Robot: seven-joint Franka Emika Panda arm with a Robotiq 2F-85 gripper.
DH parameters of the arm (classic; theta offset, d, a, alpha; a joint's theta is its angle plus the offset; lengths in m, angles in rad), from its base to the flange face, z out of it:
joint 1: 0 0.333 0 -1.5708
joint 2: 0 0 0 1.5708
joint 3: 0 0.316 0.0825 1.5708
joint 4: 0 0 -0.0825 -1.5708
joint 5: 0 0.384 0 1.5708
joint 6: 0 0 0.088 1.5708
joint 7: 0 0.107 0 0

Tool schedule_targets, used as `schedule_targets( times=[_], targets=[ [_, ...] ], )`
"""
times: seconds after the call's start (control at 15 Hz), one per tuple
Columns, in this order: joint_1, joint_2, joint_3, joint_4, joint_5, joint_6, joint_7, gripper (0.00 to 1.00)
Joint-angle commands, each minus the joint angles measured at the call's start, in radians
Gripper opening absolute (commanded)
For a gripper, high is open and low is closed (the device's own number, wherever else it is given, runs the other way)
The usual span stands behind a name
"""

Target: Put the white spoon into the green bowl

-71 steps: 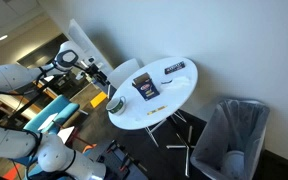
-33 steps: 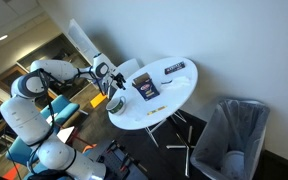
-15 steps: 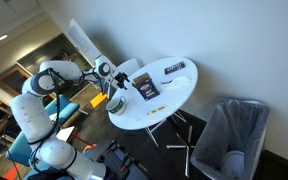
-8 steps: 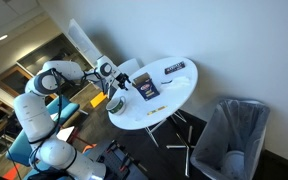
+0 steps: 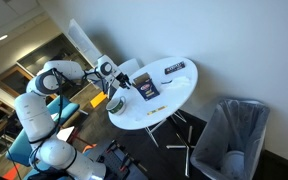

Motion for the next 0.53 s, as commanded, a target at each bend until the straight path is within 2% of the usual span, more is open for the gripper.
schedule_targets(
  times=[0.0,0.2,0.47],
  targets=[
    [0.000,0.014,0.000,0.033,-0.001,-0.025,0.014,0.19],
    [-0.006,0.009,0.007,0.033,0.012,-0.021,0.001,0.01],
    [-0.028,-0.049,0.027,-0.009,0.060,-0.014,-0.037,0.03]
  ],
)
